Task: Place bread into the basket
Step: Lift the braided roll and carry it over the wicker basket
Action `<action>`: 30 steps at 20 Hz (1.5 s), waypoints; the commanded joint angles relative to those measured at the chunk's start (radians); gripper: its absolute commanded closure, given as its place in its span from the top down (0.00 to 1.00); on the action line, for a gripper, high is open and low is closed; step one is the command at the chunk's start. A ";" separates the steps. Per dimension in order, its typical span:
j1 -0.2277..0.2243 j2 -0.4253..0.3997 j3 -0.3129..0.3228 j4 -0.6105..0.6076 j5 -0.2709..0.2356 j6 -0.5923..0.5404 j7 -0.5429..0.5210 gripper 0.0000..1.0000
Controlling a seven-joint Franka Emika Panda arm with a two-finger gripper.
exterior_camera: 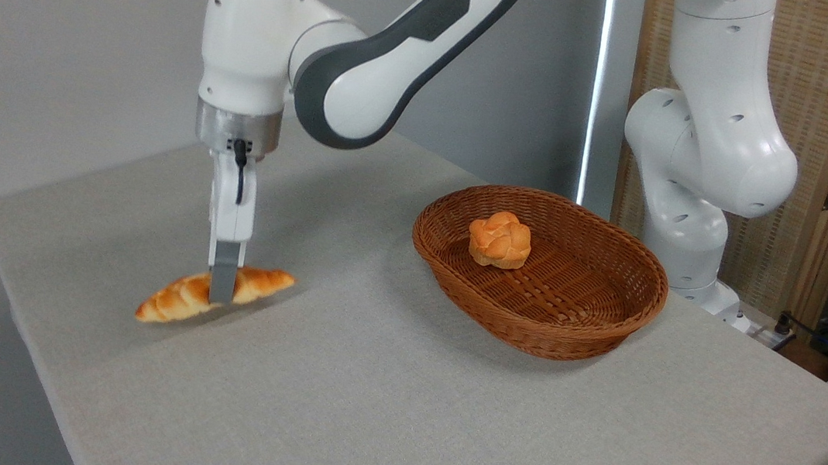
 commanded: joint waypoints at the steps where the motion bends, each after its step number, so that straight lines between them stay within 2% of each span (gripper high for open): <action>1: 0.006 -0.106 0.017 0.023 -0.061 -0.178 -0.001 0.31; 4: 0.011 -0.213 0.043 0.023 -0.062 -0.347 -0.004 0.31; 8: 0.009 -0.367 0.147 0.015 -0.062 -0.560 0.007 0.31; 11: 0.008 -0.462 0.165 -0.026 -0.062 -0.678 0.008 0.31; 17: 0.008 -0.698 0.194 -0.265 -0.051 -0.764 0.033 0.33; 20: 0.008 -0.806 0.279 -0.368 -0.045 -0.790 0.082 0.33; 23: 0.006 -0.821 0.328 -0.379 -0.039 -0.859 0.127 0.33; 26: 0.005 -0.818 0.328 -0.411 0.017 -0.898 0.137 0.37; 30: 0.003 -0.812 0.328 -0.445 0.022 -0.895 0.150 0.41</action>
